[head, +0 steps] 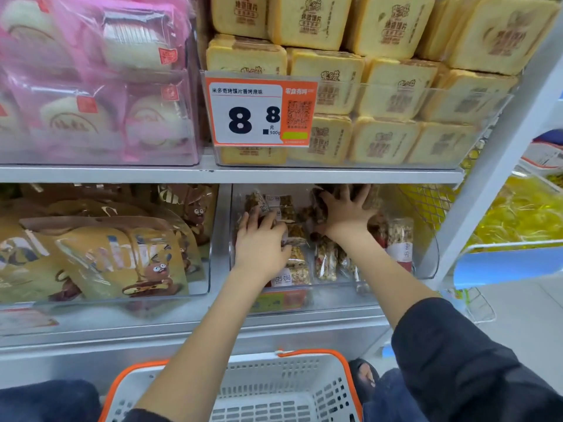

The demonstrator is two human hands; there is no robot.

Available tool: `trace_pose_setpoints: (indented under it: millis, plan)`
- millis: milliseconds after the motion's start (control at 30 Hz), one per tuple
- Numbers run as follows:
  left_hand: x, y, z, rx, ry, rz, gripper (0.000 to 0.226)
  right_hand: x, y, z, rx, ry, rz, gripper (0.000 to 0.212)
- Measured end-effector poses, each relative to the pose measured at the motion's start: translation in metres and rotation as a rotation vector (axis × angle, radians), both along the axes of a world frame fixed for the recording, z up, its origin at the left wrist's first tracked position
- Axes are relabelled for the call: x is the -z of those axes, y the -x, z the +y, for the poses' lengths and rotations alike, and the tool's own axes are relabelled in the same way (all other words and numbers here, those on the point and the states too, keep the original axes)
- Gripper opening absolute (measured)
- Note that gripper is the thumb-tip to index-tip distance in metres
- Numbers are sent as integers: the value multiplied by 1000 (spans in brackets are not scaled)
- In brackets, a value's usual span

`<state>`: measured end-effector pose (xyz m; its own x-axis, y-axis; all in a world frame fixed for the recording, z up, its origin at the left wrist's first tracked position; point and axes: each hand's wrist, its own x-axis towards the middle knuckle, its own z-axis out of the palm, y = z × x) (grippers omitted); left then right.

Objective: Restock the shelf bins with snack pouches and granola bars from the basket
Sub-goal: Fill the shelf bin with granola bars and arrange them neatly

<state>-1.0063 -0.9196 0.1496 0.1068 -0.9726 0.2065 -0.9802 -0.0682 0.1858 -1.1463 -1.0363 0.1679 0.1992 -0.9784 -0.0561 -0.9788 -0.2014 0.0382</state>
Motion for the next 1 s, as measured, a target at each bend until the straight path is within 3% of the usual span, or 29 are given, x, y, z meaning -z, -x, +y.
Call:
trace_pose_setpoints:
  millis: [167,300,400,500,600,633,700,767,833,900,933,1000]
  plan:
    - [3,1,-1,-81,102,70,37,8,22,9,-39,156,-168,57]
    - [1,2,3,-146,213,221,29,-2,29,29,-98,300,-604,49]
    - [-15,5,11,-237,336,589,27,-7,10,60,-198,381,-918,41]
    - [-34,9,28,-136,441,709,34,-4,-17,105,-325,195,-1190,36]
    - [-54,1,39,-33,356,441,41,-1,-26,134,-525,-170,-1124,36]
    - [-57,-4,38,3,281,316,42,-2,-26,137,-558,-241,-1081,27]
    - [-53,-10,29,124,114,189,35,-6,-20,133,-496,-274,-1070,10]
    - [-43,-10,23,191,-6,185,38,-11,-5,123,-337,-258,-1175,22]
    - [-31,-9,16,198,-66,175,46,-19,18,110,-158,-103,-1223,21]
    - [-27,-11,11,191,-91,168,43,-22,46,94,-23,233,-1040,18]
    - [-29,-11,11,191,-101,183,40,-22,59,87,55,367,-835,27]
    - [-34,-9,13,169,-128,207,37,-18,72,79,216,310,-465,63]
